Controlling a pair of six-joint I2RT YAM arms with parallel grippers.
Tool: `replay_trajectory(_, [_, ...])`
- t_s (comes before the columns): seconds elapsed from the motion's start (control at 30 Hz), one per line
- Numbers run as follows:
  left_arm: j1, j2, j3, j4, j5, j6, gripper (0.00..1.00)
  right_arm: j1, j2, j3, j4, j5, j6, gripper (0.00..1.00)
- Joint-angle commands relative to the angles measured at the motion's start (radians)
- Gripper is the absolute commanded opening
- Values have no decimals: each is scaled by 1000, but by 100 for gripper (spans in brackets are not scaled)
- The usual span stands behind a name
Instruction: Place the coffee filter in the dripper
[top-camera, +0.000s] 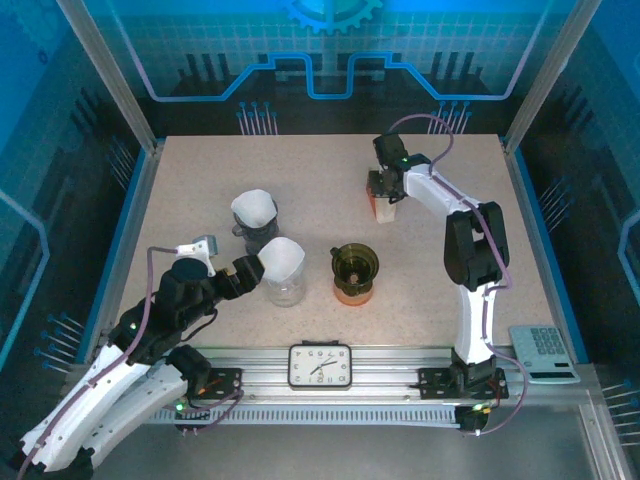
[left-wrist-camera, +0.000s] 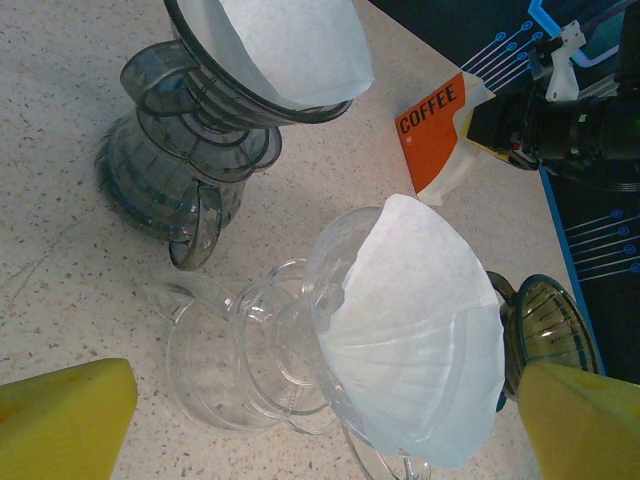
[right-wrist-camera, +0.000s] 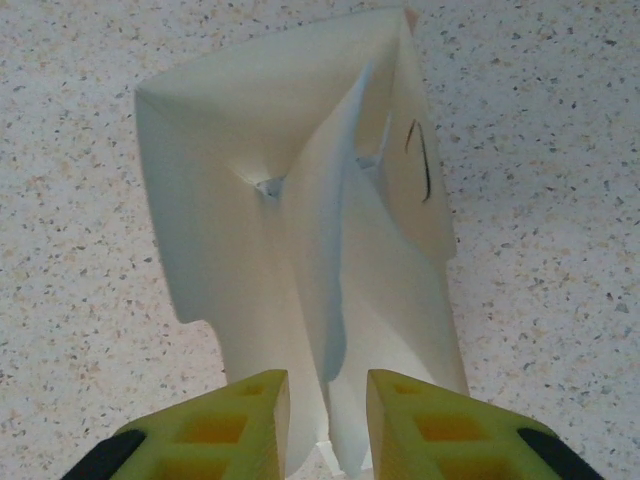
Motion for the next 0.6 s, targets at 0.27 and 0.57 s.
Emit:
replay_trajectory(0.27, [7,-5,33,-24,13,9,99,-13,14,14,-12,0,-22,4])
replay_trajectory(0.57, [8,-4,68,-25,27,37,99,14,-177,-113,15,16,-29,0])
